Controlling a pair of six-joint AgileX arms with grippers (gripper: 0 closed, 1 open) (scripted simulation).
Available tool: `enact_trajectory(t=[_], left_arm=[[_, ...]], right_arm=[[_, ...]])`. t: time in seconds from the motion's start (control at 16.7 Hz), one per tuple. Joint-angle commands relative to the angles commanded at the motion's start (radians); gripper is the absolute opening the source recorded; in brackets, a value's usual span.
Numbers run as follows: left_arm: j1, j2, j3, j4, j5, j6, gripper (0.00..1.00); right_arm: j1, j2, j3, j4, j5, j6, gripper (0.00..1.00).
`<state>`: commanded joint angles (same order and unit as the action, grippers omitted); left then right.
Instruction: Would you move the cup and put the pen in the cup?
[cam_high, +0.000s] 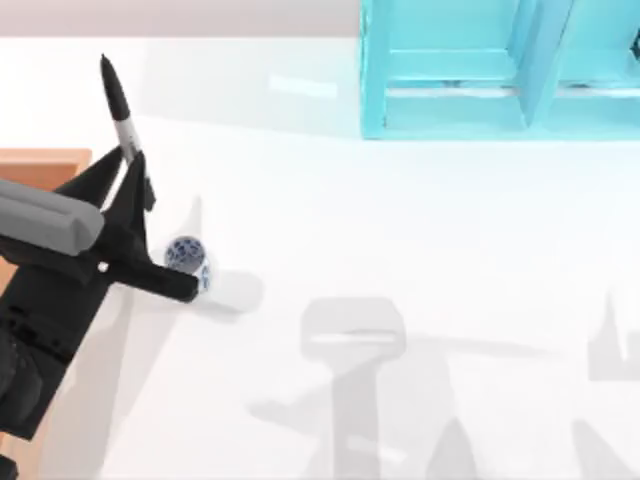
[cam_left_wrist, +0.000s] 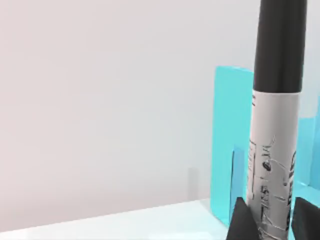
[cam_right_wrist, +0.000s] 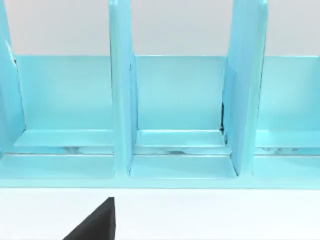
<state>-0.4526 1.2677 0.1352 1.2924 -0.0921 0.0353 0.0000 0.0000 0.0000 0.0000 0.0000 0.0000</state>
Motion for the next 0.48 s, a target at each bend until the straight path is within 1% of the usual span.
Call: enact_trajectory(t=[0.3, 0.48], left_arm=[[0.019, 0.198, 0.066, 0.12, 0.015, -0.002, 0.0], [0.024, 0.23, 0.08, 0.144, 0.018, -0.003, 0.0]], right_arm=[[0.0, 0.0, 0.0, 0.0, 0.0, 0.0, 1.0], [0.0, 0.0, 0.0, 0.0, 0.0, 0.0, 1.0]])
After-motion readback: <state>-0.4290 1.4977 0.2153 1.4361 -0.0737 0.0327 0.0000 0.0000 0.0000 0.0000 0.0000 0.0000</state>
